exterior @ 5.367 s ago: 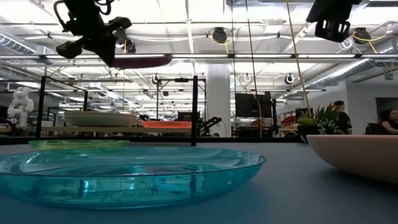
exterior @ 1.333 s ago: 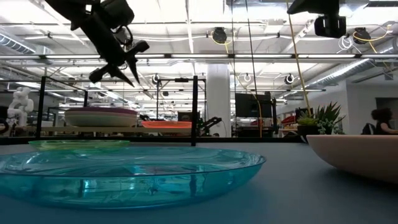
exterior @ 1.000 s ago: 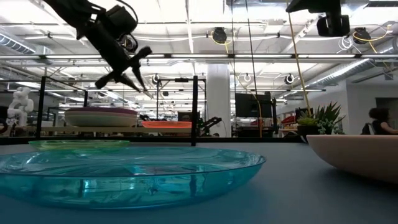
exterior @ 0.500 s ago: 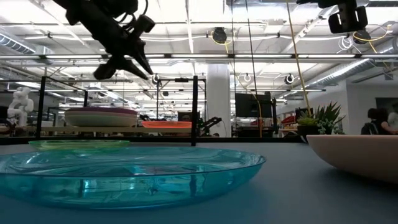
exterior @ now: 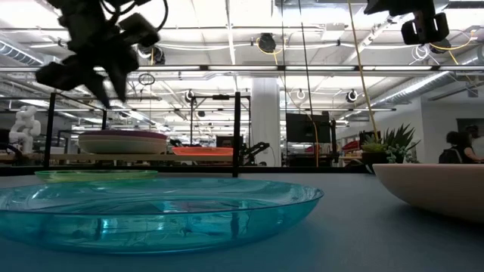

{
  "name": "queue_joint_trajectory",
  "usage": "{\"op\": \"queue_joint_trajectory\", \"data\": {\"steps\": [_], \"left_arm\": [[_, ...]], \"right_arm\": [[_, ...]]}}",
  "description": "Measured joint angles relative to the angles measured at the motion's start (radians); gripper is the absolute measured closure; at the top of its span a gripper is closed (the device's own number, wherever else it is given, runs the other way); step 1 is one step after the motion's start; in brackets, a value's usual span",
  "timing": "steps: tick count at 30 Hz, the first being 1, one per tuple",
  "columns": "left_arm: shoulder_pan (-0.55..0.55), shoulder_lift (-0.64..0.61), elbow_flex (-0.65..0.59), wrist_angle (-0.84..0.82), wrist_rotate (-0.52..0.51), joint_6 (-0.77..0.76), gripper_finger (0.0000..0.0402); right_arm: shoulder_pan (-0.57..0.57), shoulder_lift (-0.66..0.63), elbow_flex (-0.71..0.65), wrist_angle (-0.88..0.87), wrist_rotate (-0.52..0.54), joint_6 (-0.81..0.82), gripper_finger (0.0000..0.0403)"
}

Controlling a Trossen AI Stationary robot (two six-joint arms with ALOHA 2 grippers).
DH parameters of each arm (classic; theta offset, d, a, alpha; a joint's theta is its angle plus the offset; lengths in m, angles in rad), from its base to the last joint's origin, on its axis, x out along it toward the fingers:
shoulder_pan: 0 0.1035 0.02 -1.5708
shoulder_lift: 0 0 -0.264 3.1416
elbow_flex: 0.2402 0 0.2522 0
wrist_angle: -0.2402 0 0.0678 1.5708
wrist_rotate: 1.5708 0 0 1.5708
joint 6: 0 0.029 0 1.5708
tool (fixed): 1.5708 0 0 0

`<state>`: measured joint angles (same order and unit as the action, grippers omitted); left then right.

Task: Place and stack plates onto a shelf
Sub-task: Stack the green plate on top of the pink plate on the shelf

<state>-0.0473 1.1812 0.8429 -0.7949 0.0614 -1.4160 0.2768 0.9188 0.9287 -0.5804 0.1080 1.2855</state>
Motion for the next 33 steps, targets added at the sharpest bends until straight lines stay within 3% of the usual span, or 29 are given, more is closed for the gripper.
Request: {"op": "queue_joint_trajectory", "data": {"steps": [5,19,27,33], "left_arm": [[-0.036,-0.05,-0.011,-0.143,-0.028,0.018,0.0277],[-0.137,-0.331,-0.285,-0.017,-0.215,-0.302,0.0271],[-0.185,-0.354,-0.386,-0.015,-0.22,-0.403,0.0204],[-0.184,-0.35,-0.423,-0.007,-0.22,-0.407,0.019]], "right_arm": [[0.0,0.0,0.0,0.001,0.0,-0.01,0.0403],[0.0,0.0,0.0,-0.003,0.0,-0.056,0.0403],[0.0,0.0,0.0,0.0,0.0,-0.068,0.0403],[0.0,0.0,0.0,0.0,-0.001,-0.087,0.0403]]}}
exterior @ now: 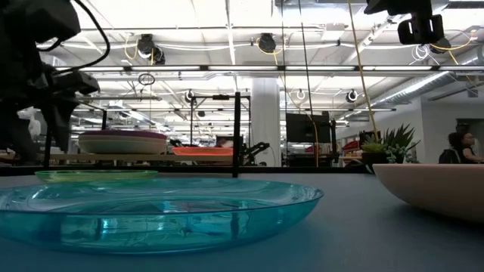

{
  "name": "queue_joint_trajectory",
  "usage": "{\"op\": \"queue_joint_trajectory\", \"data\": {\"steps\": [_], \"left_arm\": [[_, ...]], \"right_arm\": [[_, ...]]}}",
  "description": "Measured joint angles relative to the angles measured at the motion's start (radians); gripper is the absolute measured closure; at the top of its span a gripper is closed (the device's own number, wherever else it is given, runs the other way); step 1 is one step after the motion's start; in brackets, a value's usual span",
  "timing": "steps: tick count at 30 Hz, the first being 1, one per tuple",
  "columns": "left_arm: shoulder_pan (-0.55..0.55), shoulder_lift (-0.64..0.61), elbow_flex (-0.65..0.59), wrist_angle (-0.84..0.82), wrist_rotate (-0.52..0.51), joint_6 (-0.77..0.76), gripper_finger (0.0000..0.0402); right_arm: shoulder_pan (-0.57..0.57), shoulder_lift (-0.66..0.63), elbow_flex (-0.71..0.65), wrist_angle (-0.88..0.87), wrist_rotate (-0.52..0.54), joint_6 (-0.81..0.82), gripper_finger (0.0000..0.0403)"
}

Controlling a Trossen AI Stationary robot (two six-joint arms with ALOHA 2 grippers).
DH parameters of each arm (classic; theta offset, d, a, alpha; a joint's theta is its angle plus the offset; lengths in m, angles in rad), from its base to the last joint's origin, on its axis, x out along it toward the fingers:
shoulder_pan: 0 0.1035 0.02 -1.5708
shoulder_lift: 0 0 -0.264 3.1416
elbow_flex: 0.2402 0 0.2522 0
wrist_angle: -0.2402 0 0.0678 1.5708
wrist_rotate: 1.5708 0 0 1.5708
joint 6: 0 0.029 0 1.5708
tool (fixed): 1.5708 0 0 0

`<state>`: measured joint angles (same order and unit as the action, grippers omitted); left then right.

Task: Place and stack plates onto a shelf
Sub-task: Stack the green plate on top of the pink plate on the shelf

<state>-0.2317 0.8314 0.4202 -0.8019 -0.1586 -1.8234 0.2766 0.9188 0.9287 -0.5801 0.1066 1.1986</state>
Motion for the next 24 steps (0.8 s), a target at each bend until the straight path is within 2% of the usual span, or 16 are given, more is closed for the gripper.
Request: {"op": "queue_joint_trajectory", "data": {"steps": [4,14,24], "left_arm": [[0.0,0.0,-0.019,0.017,0.004,-0.023,0.019],[0.0,0.0,-0.13,0.228,-0.005,-0.05,0.019],[0.0,0.0,-0.143,0.251,-0.018,-0.03,0.0191]], "right_arm": [[0.0,0.0,0.0,0.0,-0.001,-0.006,0.0403],[0.0,0.0,0.0,0.0,-0.002,-0.006,0.0403],[0.0,0.0,0.0,0.0,-0.002,-0.006,0.0403]]}}
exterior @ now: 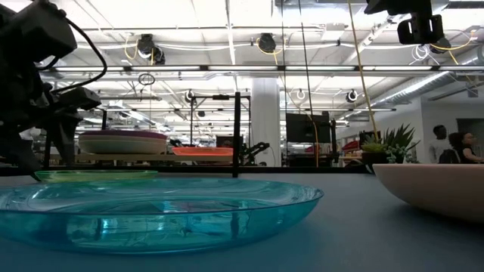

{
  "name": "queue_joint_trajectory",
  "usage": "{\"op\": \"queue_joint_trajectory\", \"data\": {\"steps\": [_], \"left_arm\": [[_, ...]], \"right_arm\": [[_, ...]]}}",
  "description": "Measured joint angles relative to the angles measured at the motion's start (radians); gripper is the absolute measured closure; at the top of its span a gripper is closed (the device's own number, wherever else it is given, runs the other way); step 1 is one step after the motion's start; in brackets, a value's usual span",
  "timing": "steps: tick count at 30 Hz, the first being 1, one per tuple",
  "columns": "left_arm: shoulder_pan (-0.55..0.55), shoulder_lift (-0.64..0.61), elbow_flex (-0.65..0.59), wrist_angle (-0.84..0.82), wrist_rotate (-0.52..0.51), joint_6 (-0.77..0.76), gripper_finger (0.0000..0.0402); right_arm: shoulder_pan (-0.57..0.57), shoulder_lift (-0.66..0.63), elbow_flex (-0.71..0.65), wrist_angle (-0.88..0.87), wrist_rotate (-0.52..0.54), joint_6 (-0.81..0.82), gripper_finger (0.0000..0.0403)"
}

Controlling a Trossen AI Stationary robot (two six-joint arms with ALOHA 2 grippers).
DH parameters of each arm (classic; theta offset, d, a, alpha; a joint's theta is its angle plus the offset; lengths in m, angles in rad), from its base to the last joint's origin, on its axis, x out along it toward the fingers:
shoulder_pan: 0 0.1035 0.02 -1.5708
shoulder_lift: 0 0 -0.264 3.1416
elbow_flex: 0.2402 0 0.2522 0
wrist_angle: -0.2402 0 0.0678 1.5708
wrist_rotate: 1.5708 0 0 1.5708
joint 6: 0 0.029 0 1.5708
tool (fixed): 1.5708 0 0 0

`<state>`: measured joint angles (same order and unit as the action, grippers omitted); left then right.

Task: Place and stack plates onto a shelf
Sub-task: Stack the green plate on top of the pink plate on the shelf

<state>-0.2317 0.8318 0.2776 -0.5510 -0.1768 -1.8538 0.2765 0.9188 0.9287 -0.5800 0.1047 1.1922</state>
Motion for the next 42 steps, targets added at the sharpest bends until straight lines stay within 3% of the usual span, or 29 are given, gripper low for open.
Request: {"op": "queue_joint_trajectory", "data": {"steps": [10,21,28,34,42], "left_arm": [[0.0,0.036,0.0,0.005,-0.008,0.031,0.0279],[-0.006,0.11,0.005,0.024,-0.024,0.051,0.0322],[-0.03,0.102,-0.001,0.04,-0.05,0.041,0.0389],[-0.038,0.102,-0.001,0.06,-0.057,0.042,0.0398],[-0.038,0.102,-0.001,0.264,-0.114,0.037,0.0399]], "right_arm": [[0.0,0.0,0.0,-0.001,0.005,-0.004,0.0403],[0.0,0.0,0.0,0.0,0.007,-0.004,0.0403],[0.0,0.0,0.0,0.0,0.007,-0.003,0.0403],[0.0,0.0,0.0,0.0,0.006,-0.008,0.0403],[0.0,0.0,0.0,0.0,0.004,-0.008,0.0403]]}}
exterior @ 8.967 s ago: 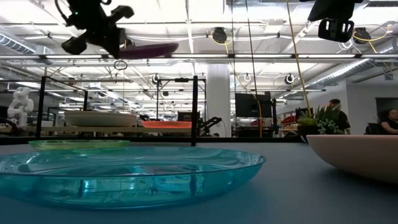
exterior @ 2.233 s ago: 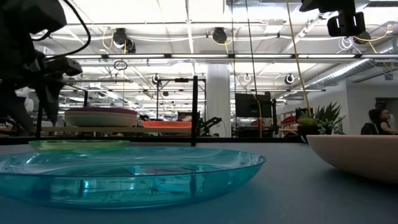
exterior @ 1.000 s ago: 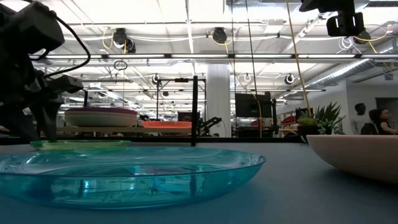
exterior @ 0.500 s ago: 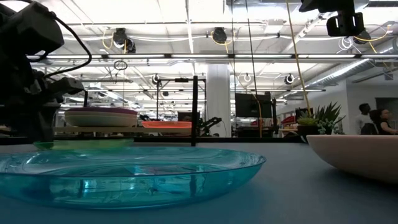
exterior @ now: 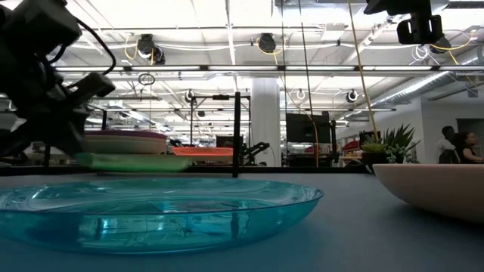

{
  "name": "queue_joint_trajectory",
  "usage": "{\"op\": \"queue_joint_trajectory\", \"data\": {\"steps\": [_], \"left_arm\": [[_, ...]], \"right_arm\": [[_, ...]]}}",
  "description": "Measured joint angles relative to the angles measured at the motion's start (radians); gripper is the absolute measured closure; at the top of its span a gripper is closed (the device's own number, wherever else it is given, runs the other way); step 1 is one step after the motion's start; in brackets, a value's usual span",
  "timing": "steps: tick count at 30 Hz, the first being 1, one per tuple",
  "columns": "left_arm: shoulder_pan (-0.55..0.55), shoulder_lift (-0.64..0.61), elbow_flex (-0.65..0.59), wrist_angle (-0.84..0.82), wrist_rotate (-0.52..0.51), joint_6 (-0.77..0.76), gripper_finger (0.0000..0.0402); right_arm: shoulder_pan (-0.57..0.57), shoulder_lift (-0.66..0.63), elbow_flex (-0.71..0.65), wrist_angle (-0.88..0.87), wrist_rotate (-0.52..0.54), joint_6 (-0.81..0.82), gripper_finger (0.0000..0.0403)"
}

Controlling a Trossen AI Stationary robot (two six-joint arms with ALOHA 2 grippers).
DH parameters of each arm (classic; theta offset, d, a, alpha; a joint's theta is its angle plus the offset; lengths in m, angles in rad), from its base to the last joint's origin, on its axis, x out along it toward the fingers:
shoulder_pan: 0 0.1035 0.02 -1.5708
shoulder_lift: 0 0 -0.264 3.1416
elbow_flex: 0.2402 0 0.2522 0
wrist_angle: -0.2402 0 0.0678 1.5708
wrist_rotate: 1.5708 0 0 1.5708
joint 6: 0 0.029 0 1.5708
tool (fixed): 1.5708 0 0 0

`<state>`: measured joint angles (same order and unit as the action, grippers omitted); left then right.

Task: Place and stack plates onto a shelf
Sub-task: Stack the green plate on top of the pink plate on the shelf

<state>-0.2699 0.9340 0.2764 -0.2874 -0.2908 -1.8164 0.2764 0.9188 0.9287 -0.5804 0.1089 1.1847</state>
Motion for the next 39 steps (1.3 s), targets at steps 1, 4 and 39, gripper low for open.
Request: {"op": "queue_joint_trajectory", "data": {"steps": [1,4,39], "left_arm": [[0.0,0.0,0.0,0.026,-0.014,0.0,0.0399],[0.0,0.0,0.009,0.068,-0.05,-0.001,0.0399],[0.148,-0.001,0.43,-0.148,-0.161,0.119,0.0401]], "right_arm": [[0.0,0.0,0.0,0.0,0.0,0.0,0.0403],[0.0,0.0,0.0,0.0,0.0,0.0,0.0403],[-0.002,0.0,0.0,0.113,-0.001,-0.333,0.0403]]}}
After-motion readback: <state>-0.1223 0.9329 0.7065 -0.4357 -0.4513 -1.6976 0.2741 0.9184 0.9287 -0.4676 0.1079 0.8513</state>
